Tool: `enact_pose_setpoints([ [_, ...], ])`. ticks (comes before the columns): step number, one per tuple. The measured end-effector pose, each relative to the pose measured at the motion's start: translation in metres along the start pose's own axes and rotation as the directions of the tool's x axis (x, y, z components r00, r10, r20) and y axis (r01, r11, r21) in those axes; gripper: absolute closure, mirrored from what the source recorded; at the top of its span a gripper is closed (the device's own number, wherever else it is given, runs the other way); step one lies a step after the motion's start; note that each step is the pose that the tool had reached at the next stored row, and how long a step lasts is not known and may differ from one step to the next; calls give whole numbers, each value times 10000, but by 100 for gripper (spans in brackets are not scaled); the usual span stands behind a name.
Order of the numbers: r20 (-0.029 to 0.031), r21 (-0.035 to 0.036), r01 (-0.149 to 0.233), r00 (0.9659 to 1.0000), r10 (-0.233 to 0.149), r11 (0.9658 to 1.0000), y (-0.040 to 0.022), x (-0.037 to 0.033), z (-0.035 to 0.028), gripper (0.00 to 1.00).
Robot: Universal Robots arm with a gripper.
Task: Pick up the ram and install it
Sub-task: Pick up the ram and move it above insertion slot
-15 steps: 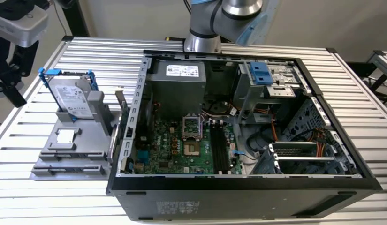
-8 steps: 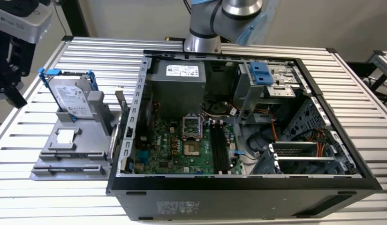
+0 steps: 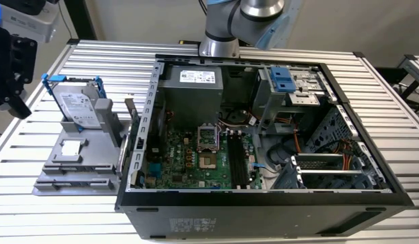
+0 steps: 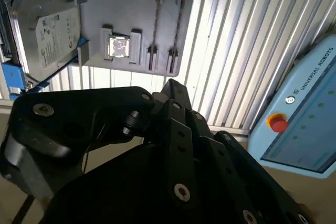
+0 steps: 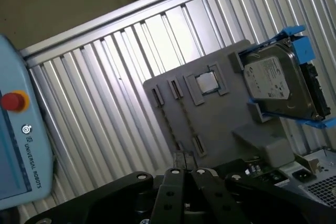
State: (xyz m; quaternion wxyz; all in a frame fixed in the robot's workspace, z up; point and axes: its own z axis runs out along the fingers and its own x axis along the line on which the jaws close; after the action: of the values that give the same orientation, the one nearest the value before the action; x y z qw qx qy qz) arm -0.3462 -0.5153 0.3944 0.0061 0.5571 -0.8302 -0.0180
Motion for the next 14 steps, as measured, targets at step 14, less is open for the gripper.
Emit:
enact_pose_setpoints([
  [14, -2, 186, 2095, 9778, -2095, 9776, -1, -1, 56, 100],
])
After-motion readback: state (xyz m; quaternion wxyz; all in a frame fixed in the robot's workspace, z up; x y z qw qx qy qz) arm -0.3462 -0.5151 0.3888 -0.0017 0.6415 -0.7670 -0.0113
